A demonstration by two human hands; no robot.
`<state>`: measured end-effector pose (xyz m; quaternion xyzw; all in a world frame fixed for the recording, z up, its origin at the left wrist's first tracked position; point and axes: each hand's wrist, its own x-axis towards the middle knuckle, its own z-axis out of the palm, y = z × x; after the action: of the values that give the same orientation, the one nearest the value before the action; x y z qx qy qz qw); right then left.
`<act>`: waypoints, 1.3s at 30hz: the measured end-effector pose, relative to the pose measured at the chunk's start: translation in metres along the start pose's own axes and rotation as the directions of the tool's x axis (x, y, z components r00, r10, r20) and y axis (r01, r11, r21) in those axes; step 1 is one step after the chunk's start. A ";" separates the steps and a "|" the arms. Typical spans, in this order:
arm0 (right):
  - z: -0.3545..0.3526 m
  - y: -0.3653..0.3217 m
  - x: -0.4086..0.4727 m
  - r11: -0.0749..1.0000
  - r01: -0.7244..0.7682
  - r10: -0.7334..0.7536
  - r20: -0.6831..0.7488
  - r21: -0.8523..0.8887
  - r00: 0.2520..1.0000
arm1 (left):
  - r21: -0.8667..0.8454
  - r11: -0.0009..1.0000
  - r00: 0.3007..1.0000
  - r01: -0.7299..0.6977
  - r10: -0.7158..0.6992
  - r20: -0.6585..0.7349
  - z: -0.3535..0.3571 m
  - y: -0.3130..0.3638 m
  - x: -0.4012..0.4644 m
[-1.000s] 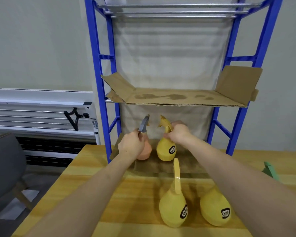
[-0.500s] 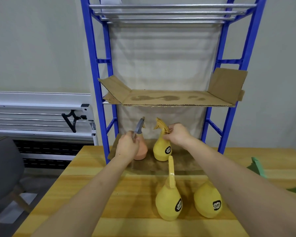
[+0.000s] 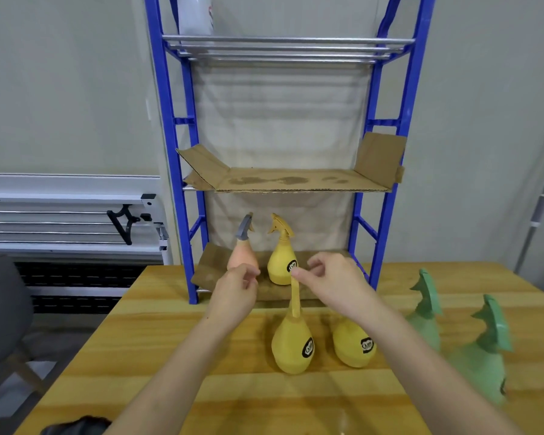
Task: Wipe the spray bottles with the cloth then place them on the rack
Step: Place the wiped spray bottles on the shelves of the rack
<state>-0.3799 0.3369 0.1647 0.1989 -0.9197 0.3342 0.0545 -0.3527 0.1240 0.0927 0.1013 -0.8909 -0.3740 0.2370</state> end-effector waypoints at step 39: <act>0.008 0.045 0.146 0.959 -0.168 0.116 -0.224 -0.230 0.968 | 0.214 0.974 0.952 0.079 -0.137 0.272 0.043 -0.011 0.052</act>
<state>-0.5310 0.3152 0.1663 0.0874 -0.9552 0.2392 0.1506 -0.4193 0.1243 0.0767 0.1183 -0.9419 -0.3056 0.0740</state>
